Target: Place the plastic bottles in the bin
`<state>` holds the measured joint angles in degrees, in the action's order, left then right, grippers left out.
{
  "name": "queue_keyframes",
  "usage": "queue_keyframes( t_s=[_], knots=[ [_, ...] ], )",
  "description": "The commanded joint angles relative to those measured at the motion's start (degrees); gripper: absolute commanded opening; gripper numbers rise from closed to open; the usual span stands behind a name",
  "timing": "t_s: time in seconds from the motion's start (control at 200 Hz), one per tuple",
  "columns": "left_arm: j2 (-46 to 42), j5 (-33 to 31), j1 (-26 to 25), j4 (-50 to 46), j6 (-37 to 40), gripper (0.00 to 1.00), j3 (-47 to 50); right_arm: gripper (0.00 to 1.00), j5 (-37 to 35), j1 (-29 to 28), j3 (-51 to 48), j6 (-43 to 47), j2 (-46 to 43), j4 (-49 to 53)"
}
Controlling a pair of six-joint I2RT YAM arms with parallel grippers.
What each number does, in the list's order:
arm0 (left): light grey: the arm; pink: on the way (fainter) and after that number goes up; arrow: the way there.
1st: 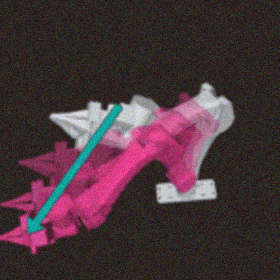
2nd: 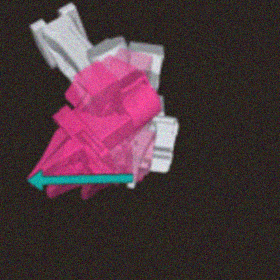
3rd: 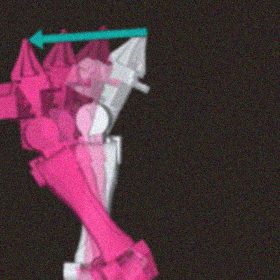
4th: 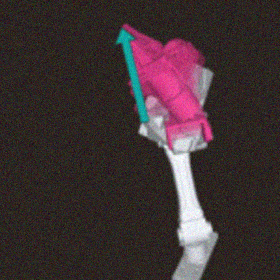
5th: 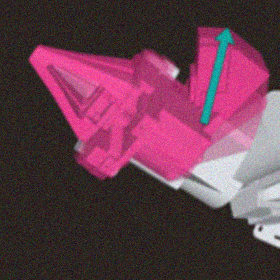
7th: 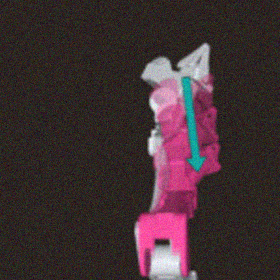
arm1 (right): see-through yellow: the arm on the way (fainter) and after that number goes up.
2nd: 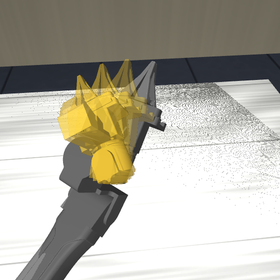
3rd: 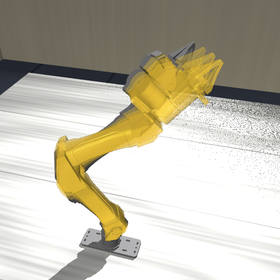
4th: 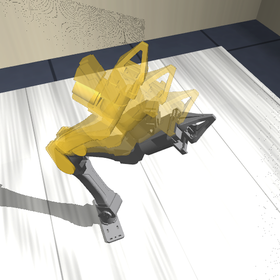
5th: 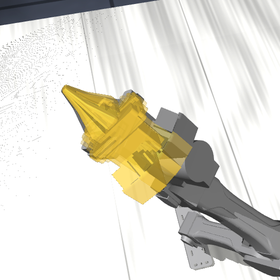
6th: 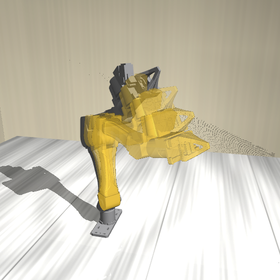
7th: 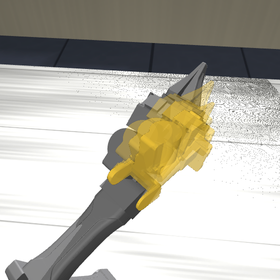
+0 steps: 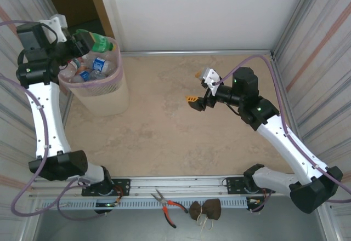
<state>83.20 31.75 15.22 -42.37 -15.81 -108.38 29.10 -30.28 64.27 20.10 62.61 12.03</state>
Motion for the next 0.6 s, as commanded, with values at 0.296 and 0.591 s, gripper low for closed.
queue_keyframes(
  t_s=[0.296,0.591],
  knots=[
    [10.1,9.9,6.7,7.5,-5.1,0.6,-1.9,0.88,-0.9,0.3,1.3,0.6,-0.8,2.2],
    [19.3,14.5,6.8,11.2,-9.1,0.61,-5.9,0.88,-1.6,0.3,1.2,0.7,-0.7,2.2]
  ],
)
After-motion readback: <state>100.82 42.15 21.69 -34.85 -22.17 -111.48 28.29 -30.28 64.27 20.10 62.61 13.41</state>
